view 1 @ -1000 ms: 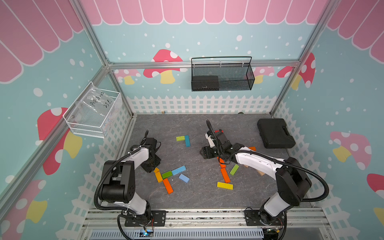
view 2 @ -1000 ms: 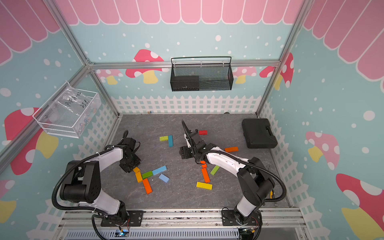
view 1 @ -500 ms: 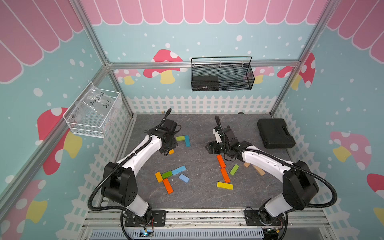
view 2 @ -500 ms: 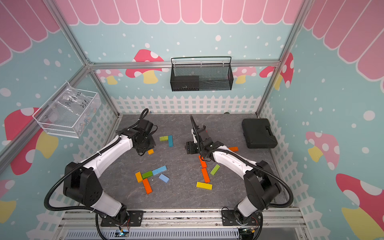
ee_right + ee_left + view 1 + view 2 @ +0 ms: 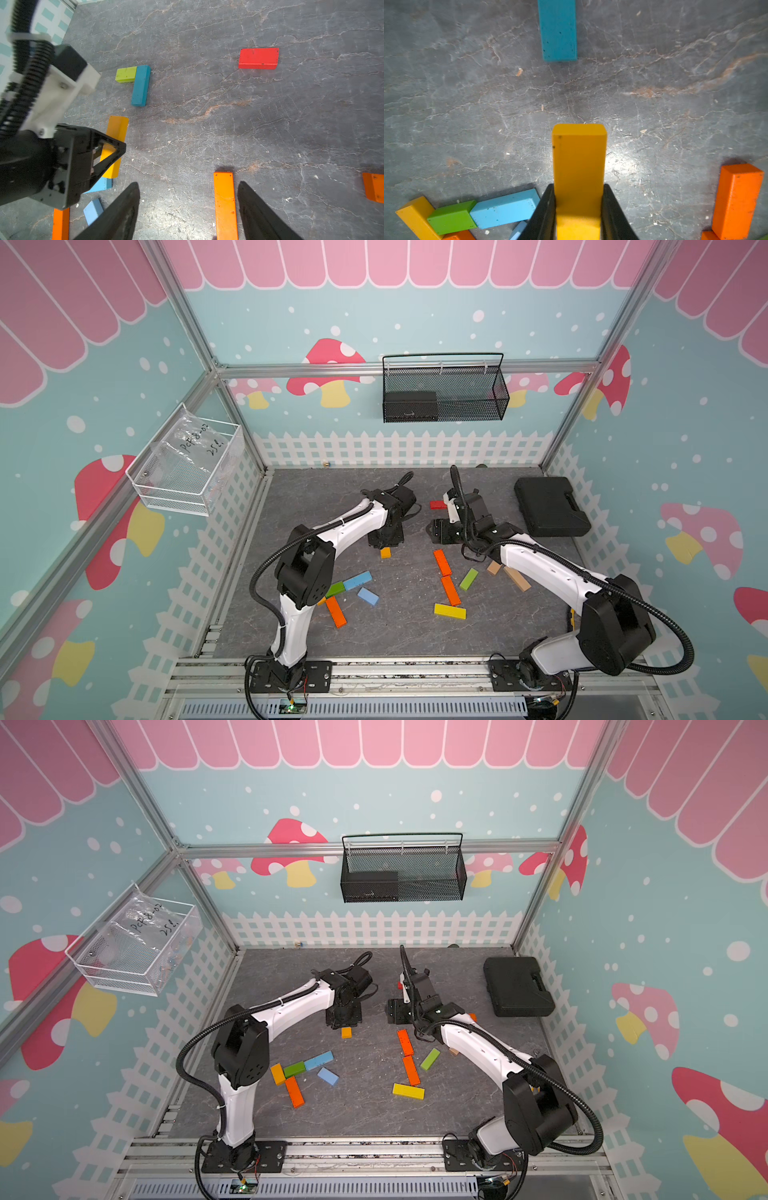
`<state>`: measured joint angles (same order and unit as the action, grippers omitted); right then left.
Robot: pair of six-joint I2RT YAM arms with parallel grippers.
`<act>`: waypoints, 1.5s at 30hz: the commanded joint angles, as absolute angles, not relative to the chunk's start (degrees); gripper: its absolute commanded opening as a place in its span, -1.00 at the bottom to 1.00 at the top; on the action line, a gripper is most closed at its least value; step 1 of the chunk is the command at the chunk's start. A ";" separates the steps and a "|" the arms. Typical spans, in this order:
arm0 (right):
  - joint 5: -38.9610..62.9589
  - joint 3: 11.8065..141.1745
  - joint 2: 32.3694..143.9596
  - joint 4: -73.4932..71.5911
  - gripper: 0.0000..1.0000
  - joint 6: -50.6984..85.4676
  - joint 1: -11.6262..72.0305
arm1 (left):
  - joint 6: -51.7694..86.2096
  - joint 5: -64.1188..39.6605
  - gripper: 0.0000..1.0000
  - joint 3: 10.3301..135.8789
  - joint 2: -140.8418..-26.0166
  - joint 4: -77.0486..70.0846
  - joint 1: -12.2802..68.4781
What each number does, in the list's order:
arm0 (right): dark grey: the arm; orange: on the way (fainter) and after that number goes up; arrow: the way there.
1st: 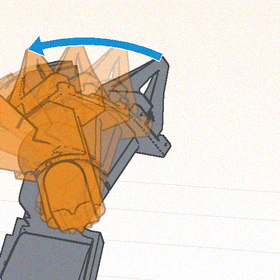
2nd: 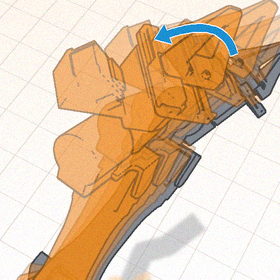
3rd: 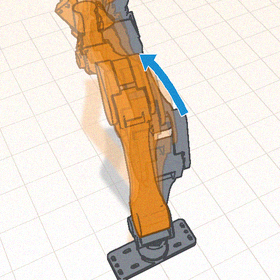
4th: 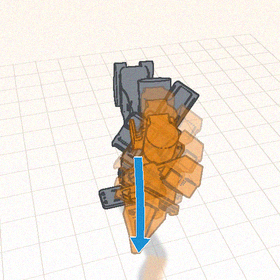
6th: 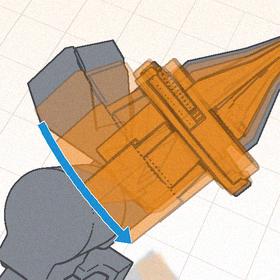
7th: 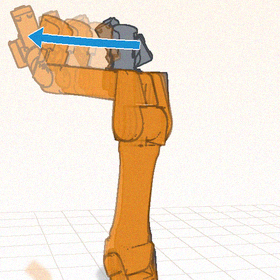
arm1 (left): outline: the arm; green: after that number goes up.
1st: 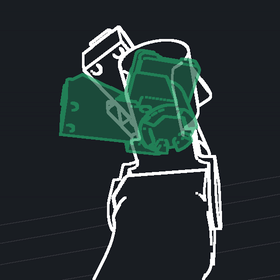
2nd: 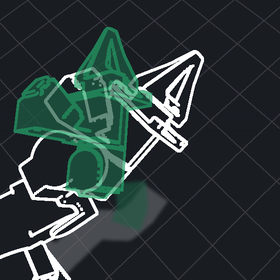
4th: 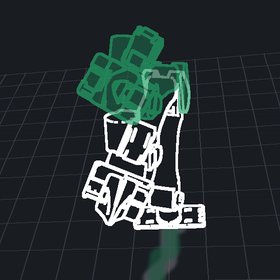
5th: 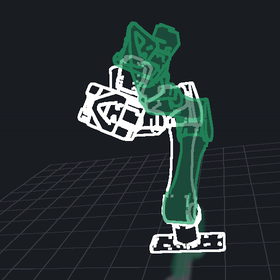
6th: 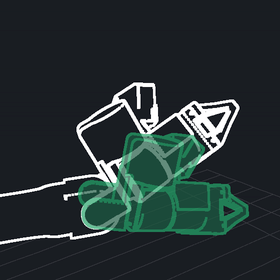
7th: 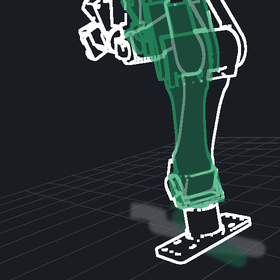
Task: Assemble a giraffe with building blocks
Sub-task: Assemble the building block at the center of the board.
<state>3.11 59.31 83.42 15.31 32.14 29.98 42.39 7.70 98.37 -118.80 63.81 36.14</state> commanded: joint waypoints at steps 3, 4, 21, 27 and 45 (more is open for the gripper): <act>3.50 59.11 83.35 15.91 0.52 31.46 29.56 | 41.72 8.23 -0.48 99.84 -121.33 66.43 36.47; 3.60 59.15 83.54 15.93 0.52 31.46 29.55 | 41.72 8.27 -0.47 99.56 -121.59 66.48 36.41; 4.48 58.97 85.33 15.21 0.51 31.89 29.52 | 41.49 4.86 -0.44 94.53 -124.51 61.46 34.09; 4.56 59.15 85.80 15.12 0.51 31.97 29.50 | 41.23 4.75 -0.43 94.75 -125.40 61.02 33.33; 4.75 59.33 86.89 14.63 0.51 32.17 29.48 | 38.58 2.74 -0.28 99.20 -128.82 61.09 30.27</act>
